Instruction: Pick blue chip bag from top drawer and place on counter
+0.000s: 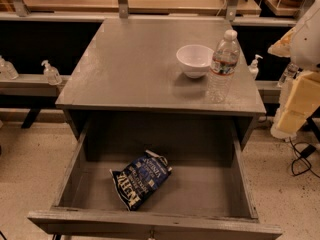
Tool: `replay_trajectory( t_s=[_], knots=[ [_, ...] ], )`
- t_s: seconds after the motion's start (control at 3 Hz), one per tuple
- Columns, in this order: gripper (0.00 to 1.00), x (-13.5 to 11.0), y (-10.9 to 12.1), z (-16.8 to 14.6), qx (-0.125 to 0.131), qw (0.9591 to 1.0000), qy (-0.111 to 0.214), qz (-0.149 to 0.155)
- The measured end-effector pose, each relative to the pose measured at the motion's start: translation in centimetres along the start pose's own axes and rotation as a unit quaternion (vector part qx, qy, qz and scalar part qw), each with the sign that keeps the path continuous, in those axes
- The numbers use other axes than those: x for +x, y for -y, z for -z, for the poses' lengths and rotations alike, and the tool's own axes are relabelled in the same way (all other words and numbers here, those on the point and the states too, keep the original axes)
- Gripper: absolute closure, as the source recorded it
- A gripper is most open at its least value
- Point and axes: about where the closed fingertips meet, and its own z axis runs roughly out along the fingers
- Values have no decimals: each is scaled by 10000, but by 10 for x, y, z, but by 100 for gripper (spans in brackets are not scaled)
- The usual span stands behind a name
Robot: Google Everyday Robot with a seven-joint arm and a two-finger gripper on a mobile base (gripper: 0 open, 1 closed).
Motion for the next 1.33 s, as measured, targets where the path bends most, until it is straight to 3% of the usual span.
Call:
replay_trajectory(
  t_s=[0.33,0.67,1.0,1.33],
  knots=[
    [0,-2,0,-2,-30,10000,-19,31],
    [0,-27,2,-32,-370,9980,-235,458],
    [0,-100,5,-77,-597,9867,-425,1451],
    [0,-98,5,-76,-579,9873,-414,1419]
  ],
)
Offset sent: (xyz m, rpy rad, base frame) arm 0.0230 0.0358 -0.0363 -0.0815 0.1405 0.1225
